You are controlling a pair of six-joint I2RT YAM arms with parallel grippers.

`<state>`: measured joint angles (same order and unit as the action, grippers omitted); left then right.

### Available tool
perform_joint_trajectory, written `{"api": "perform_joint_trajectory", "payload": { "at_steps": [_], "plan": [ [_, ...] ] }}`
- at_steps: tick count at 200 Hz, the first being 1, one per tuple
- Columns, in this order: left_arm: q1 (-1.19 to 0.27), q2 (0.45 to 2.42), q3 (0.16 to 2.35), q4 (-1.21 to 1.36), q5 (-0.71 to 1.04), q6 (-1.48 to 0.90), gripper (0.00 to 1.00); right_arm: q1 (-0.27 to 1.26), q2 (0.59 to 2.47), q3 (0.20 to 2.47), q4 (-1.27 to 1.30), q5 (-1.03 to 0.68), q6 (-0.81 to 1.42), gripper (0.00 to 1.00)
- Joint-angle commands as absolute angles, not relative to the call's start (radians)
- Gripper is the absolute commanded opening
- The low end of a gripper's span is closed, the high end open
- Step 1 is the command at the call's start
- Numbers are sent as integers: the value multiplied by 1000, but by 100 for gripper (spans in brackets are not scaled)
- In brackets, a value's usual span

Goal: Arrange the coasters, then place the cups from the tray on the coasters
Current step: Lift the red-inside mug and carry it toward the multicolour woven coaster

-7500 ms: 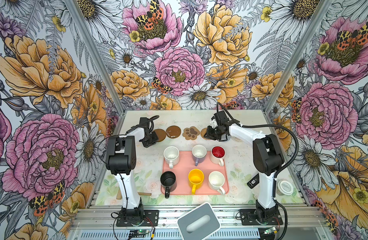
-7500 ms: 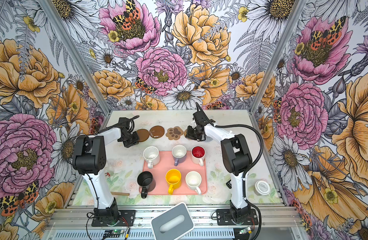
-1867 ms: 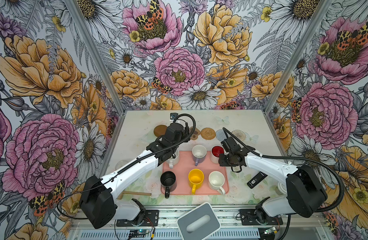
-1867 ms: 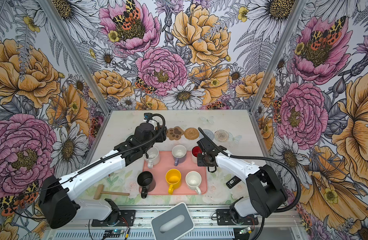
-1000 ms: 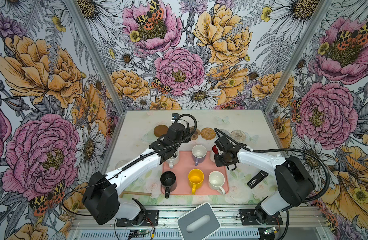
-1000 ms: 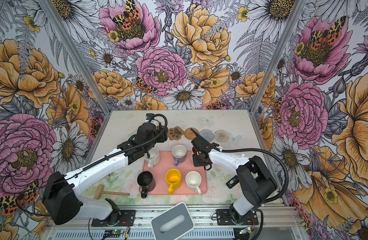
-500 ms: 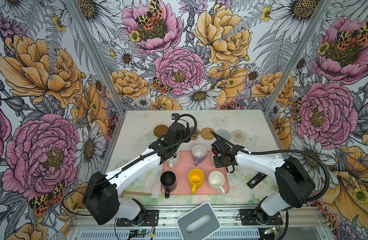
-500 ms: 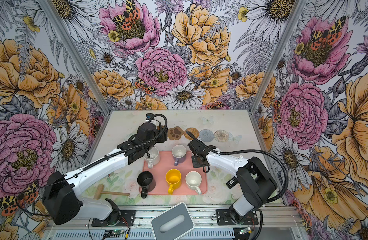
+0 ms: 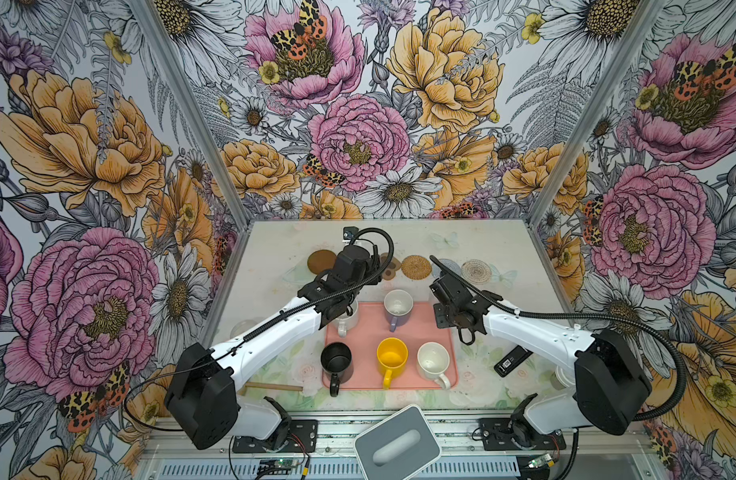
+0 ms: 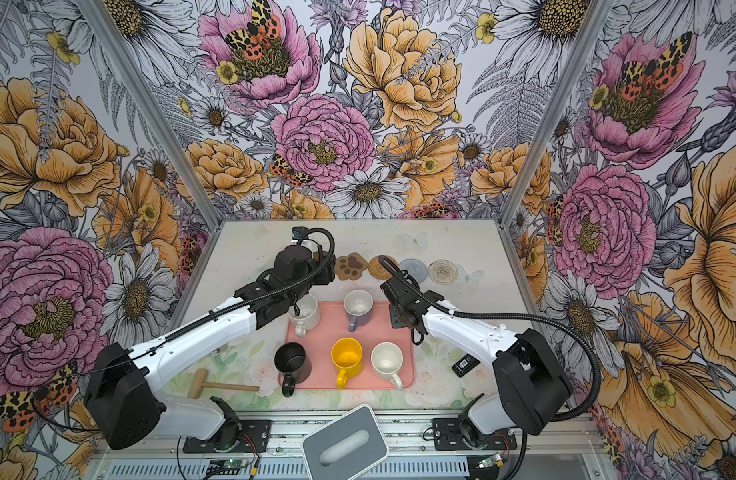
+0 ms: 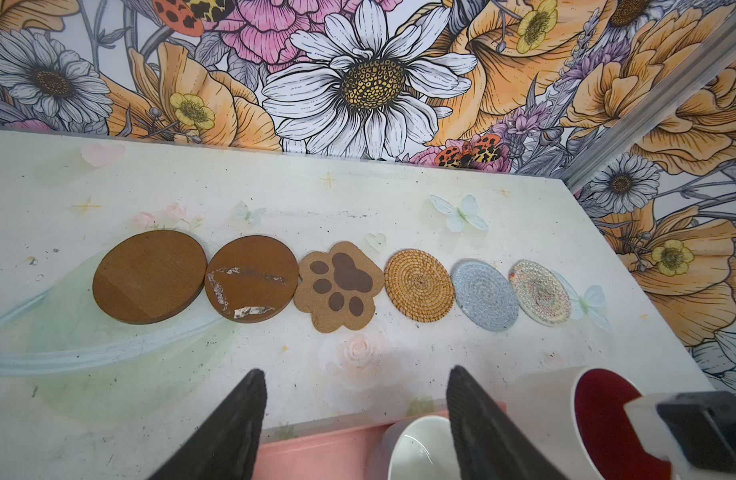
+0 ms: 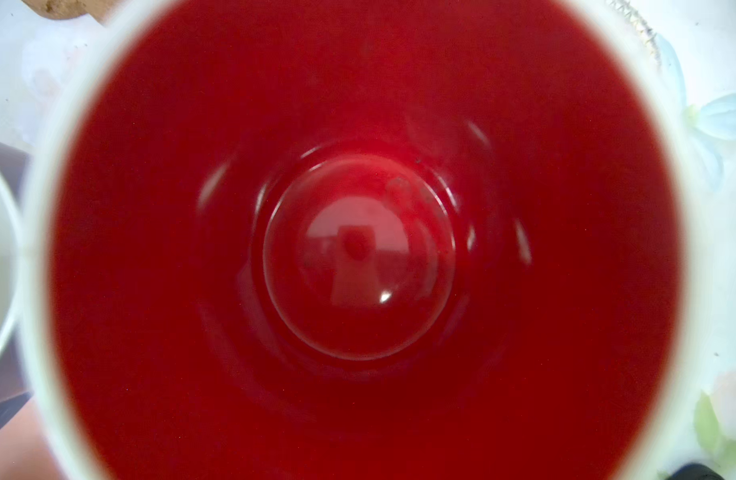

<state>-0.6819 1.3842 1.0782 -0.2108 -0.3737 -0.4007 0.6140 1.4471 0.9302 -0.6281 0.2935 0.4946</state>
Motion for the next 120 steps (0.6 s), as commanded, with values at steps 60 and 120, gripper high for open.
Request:
{"api": "perform_joint_trajectory", "payload": {
  "at_steps": [60,120],
  "plan": [
    [-666,1339,1036,-175,-393,-412,70,396,1428,1051,-560,239,383,0],
    [-655,1312,1007,-156,-411,-414,70,227,1547,1150,-533,172,316,0]
  ]
}}
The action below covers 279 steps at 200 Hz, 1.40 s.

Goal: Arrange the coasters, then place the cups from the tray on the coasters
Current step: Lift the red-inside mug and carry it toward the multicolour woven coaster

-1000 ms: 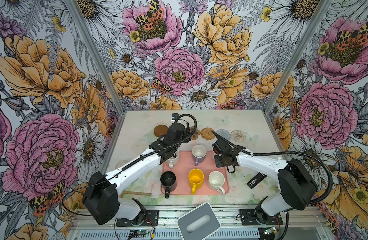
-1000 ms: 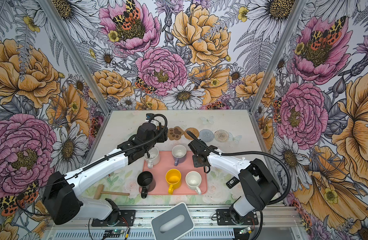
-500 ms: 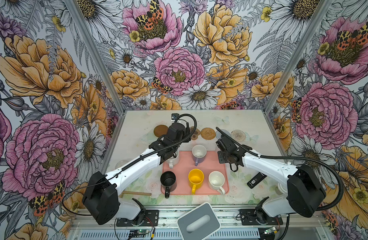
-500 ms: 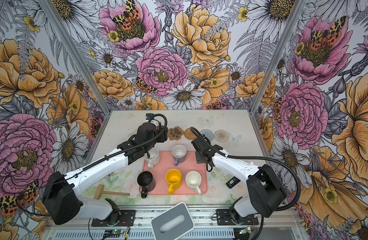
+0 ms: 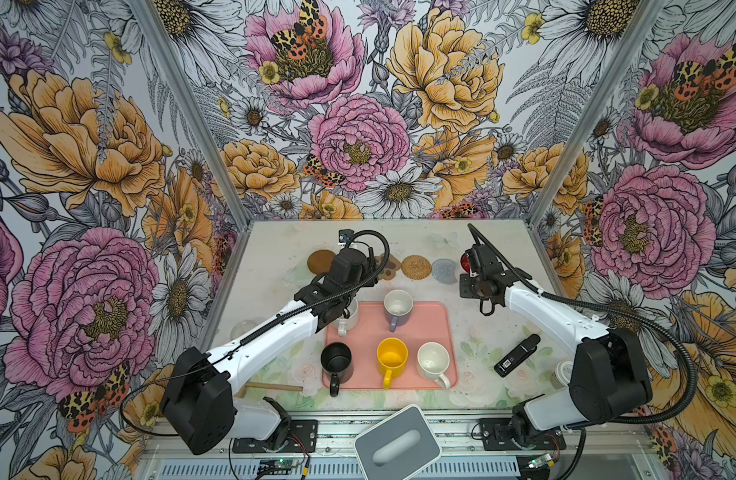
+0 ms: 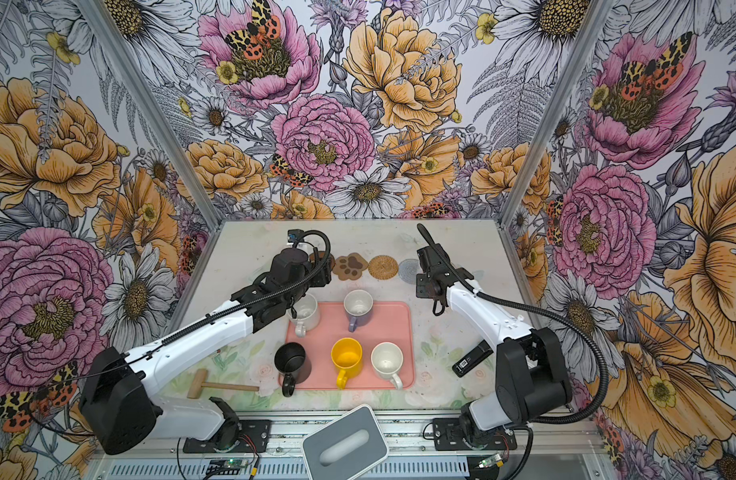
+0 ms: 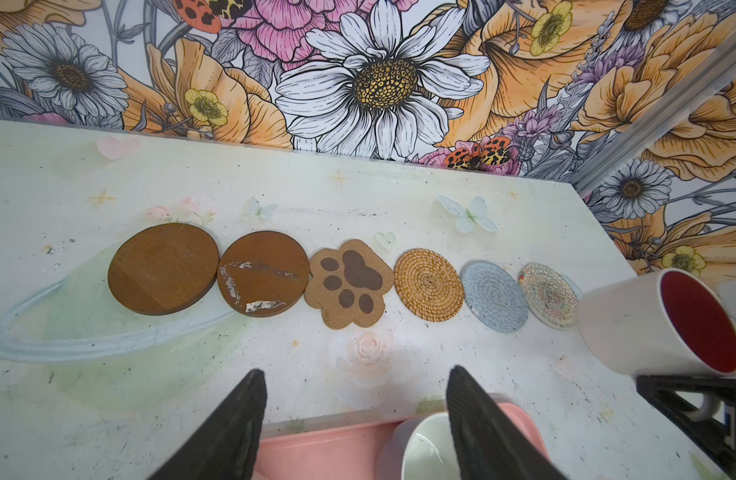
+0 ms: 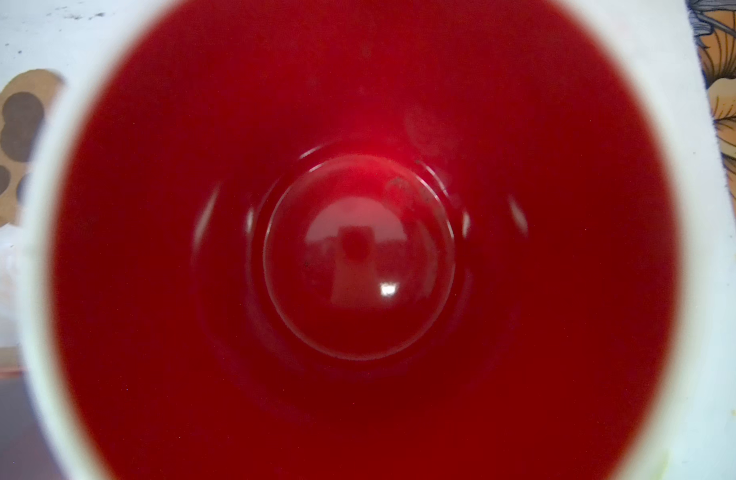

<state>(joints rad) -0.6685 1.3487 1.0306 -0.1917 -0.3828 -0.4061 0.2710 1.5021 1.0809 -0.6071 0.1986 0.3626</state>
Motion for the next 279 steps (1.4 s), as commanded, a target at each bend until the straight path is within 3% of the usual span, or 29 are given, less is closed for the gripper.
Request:
{"api": "perform_joint_trajectory", "payload": {
  "at_steps": [1,100,279],
  "plan": [
    [-655,1312,1006,-156,-412,-414,70,225,1550,1152,-532,170,316,0],
    [-623,1323,1014,-173,-431,-449,70,76,1747,1261,-454,93,299,0],
    [-612,1333,1012,-171,-436,-452,70,48,1918,1367,-439,117,291,0]
  ]
}}
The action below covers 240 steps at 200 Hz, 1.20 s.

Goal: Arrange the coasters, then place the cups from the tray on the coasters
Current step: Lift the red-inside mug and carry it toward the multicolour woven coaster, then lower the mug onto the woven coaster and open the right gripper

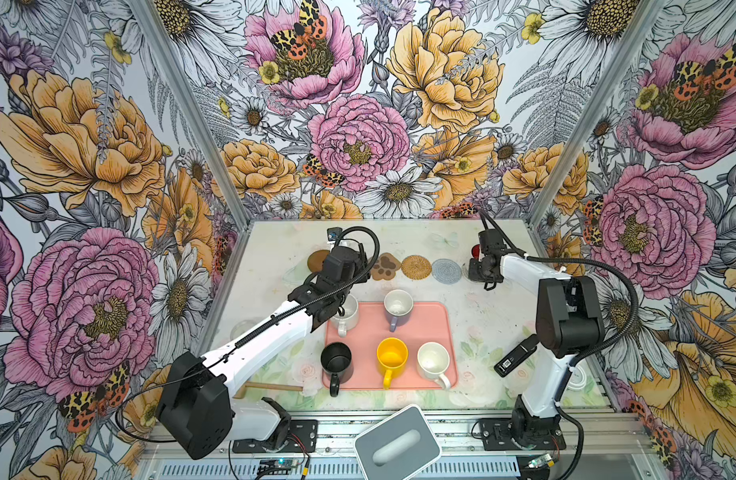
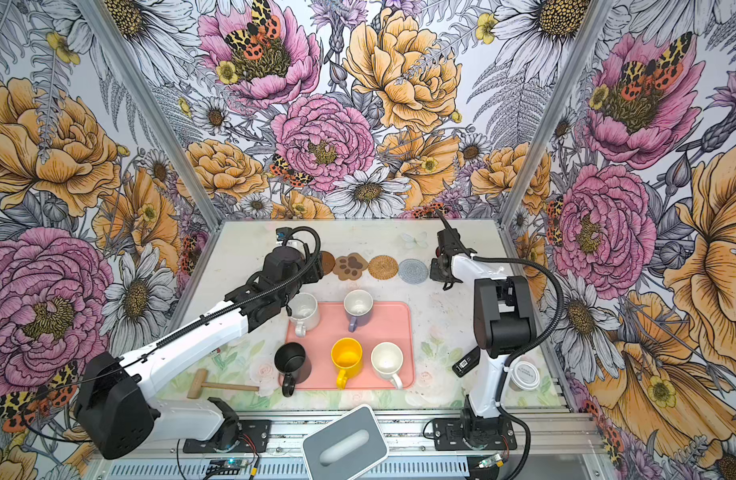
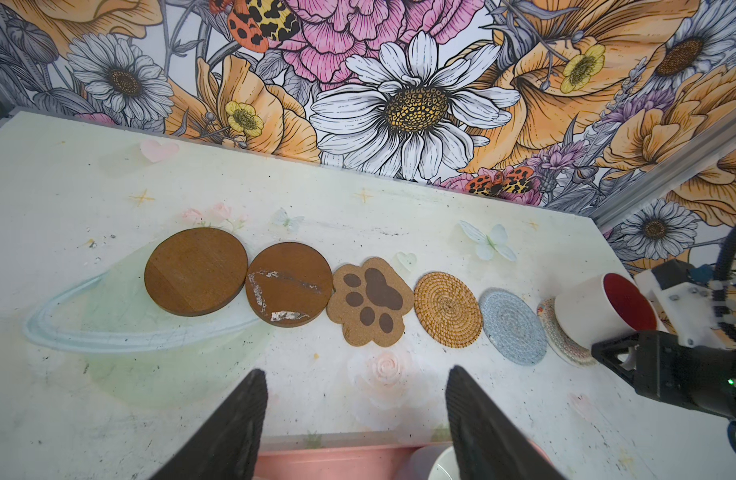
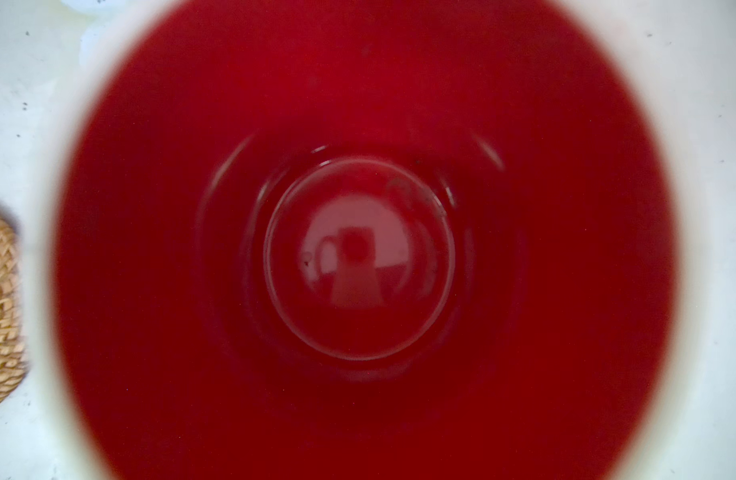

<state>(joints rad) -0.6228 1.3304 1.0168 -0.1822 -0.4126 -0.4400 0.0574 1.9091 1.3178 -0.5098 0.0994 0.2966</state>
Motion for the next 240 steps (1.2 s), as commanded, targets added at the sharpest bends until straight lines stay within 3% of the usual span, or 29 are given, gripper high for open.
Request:
{"api": "perform_joint_trajectory", "payload": {
  "at_steps": [1,104,136,174,240],
  "plan": [
    [-612,1333,1012,-171,-436,-453,70,48,1918,1367,-439,117,291,0],
    [-609,1324,1008,-174,-436,-456,70,44,1932,1351,-437,111,307,0],
    [-609,1321,1008,-175,-437,-457,70,44,1925,1337,-437,106,306,24],
    [-608,1313,1006,-179,-442,-457,70,44,1903,1310,-437,108,310,41],
    [-607,1277,985,-175,-443,-458,70,47,1762,1233,-440,128,347,53]
  ]
}}
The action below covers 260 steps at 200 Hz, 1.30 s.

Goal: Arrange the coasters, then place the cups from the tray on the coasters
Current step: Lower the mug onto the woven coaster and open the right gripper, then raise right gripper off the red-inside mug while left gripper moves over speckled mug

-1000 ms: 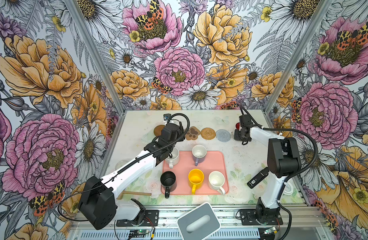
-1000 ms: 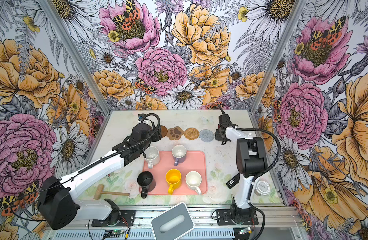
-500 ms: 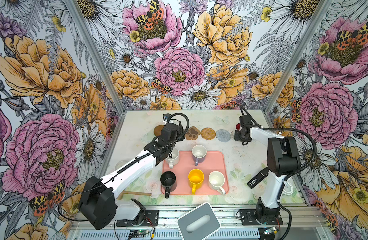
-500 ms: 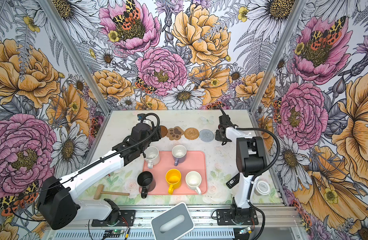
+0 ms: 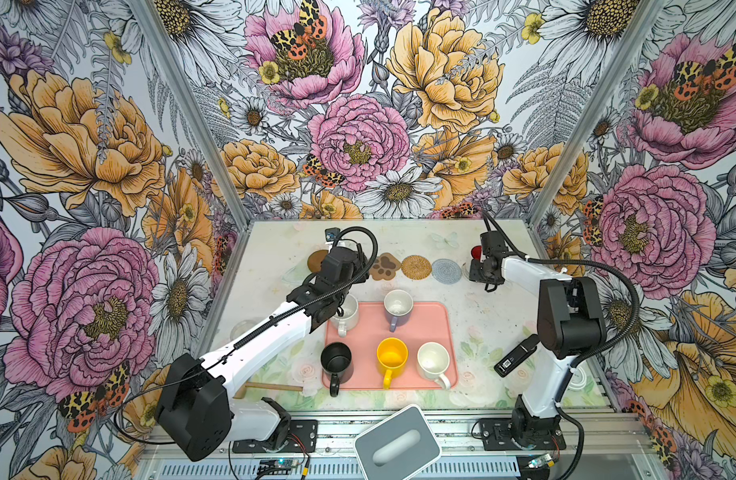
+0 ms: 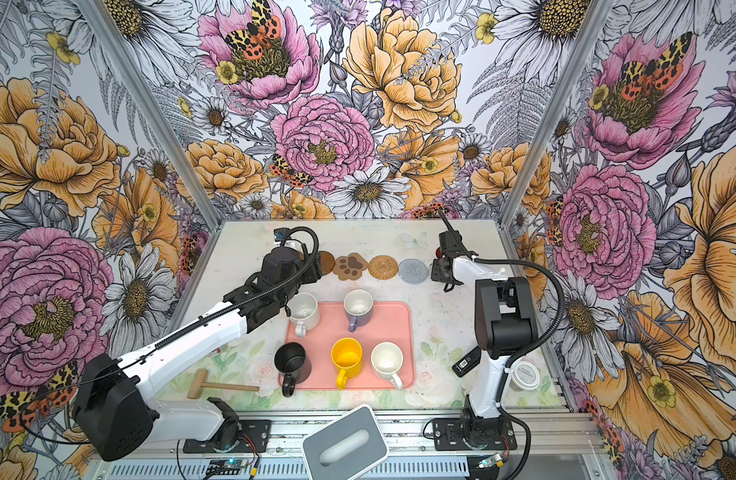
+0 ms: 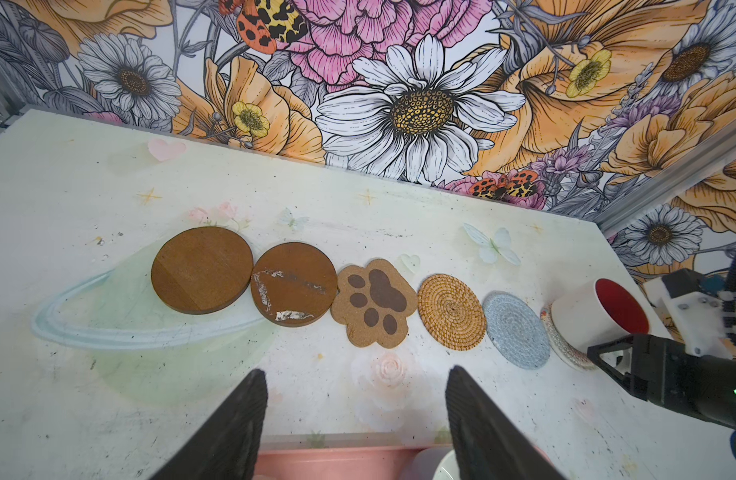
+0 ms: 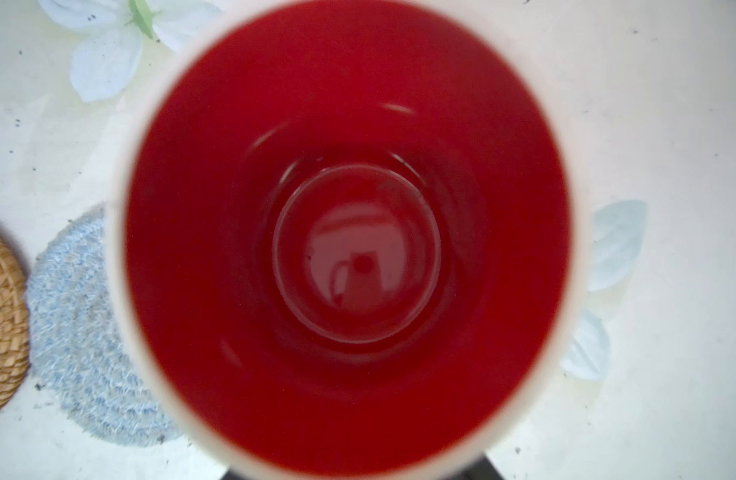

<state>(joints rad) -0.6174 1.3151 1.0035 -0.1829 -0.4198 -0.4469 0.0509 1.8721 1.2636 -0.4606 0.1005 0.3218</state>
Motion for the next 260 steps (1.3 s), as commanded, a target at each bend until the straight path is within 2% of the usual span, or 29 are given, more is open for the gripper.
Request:
{"api": "perform_joint_trajectory", "payload": {
  "at_steps": [1,44,92,127,181,228,260],
  "plan": [
    [-607,1276,985,-175,-443,-458,70,47,1759,1232,-440,132,348,53],
    [-603,1254,958,-148,-441,-448,70,158,1530,1144,-441,321,358,56],
    [-601,1245,962,-166,-420,-459,69,294,1361,1147,-413,283,514,56],
    [-603,1212,960,-189,-419,-466,69,395,1334,1078,-243,173,606,56],
    [-602,1182,954,-241,-424,-468,69,464,1340,1003,-102,122,619,56],
    [-604,1191,987,-362,-422,-474,69,470,1314,915,30,67,636,57],
    [-612,1197,1014,-497,-423,-467,69,471,1289,899,24,68,623,58]
  ]
}}
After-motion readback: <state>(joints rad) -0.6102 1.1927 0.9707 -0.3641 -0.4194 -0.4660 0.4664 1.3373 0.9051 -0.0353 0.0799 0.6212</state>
